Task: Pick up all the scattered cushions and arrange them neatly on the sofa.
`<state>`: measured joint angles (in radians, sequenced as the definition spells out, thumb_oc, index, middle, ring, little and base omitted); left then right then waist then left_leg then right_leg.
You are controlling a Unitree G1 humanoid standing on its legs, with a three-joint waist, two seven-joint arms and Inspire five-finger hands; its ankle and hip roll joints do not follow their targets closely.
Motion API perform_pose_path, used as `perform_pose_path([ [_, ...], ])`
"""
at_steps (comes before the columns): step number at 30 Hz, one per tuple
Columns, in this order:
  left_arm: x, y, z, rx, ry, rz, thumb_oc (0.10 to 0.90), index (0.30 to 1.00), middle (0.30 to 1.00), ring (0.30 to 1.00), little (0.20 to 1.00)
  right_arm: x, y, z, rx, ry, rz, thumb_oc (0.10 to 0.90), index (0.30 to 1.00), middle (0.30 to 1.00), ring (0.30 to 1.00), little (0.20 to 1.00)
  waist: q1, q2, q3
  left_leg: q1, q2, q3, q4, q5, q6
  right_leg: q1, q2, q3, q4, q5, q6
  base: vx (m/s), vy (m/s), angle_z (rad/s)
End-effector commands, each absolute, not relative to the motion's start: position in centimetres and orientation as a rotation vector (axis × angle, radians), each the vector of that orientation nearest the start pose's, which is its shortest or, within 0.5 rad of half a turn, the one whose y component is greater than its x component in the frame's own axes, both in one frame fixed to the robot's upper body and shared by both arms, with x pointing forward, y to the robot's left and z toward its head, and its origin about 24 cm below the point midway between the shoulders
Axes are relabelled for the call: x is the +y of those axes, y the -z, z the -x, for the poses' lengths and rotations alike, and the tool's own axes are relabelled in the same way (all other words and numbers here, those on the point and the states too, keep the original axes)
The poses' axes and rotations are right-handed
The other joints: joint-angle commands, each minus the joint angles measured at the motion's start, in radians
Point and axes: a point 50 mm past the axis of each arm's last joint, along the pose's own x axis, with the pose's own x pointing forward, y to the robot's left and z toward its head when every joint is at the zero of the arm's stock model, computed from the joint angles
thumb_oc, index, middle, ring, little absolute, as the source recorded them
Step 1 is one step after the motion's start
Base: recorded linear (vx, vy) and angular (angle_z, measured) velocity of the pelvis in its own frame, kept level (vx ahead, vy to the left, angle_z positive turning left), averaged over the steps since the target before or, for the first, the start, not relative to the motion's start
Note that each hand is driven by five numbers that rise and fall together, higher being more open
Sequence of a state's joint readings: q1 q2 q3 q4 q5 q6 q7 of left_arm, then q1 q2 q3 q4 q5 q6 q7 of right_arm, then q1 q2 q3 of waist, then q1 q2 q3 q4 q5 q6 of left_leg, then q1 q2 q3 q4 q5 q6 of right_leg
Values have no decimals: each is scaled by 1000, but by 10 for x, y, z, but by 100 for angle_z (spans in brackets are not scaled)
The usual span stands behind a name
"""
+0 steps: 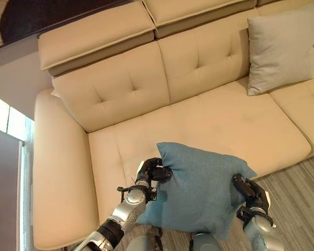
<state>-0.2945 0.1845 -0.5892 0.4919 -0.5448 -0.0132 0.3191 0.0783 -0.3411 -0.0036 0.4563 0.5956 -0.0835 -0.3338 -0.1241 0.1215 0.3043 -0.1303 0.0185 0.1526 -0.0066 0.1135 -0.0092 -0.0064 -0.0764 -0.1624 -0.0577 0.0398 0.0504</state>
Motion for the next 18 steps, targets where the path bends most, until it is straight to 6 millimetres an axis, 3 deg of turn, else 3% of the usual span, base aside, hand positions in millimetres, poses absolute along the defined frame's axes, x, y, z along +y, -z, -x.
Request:
perform_pose_path([
  [1, 22, -49, -290, 83, 388, 155, 400, 300, 300, 300, 300, -237, 11, -235, 202, 382, -211, 400, 300, 300, 300, 300, 49, -34, -57, -131, 2, -2, -12, -34, -34, 102, 32, -44, 126, -212, 28, 226, 103, 12],
  [4, 28, -43, -289, 106, 355, 148, 400, 300, 300, 300, 300, -233, 15, -237, 221, 374, -212, 400, 300, 300, 300, 300, 60, -32, -98, -94, -13, -39, -14, 0, -14, 128, 20, -30, 182, -253, 45, 331, 199, -2],
  [6, 32, -39, -287, 113, 360, 131, 400, 300, 300, 300, 300, -231, 19, -235, 245, 367, -193, 400, 300, 300, 300, 300, 62, -40, -102, -65, -21, -40, 15, -24, 11, 93, -13, -24, 339, -254, 66, 242, 231, -7],
  [9, 41, -40, -288, 102, 339, 91, 400, 300, 300, 300, 300, -227, 21, -237, 265, 351, -175, 400, 300, 300, 300, 300, 44, -46, -78, 14, -55, -36, 22, -69, 65, -18, -90, 3, 650, -61, 133, 153, 260, -3],
  [12, 51, -37, -290, 104, 312, 56, 400, 300, 300, 300, 300, -227, 23, -233, 276, 345, -138, 400, 300, 300, 300, 300, 29, -34, -58, 61, -55, -75, 19, -95, 76, -114, -123, 24, 800, -48, 101, 154, 110, 24],
  [15, 58, -40, -293, 85, 297, 55, 400, 300, 300, 300, 300, -231, 16, -238, 244, 356, -92, 400, 300, 300, 300, 300, 28, -33, -57, 70, -38, -115, 17, -115, 52, -126, -180, -17, 607, -104, 84, 153, -119, 53],
  [18, 65, -44, -291, 59, 305, 32, 400, 300, 300, 300, 300, -238, -2, -244, 178, 370, 4, 400, 300, 300, 300, 300, 28, -62, -64, 52, -54, -173, 31, -128, 30, -91, -157, 61, 309, -119, 100, 98, -194, 53],
])
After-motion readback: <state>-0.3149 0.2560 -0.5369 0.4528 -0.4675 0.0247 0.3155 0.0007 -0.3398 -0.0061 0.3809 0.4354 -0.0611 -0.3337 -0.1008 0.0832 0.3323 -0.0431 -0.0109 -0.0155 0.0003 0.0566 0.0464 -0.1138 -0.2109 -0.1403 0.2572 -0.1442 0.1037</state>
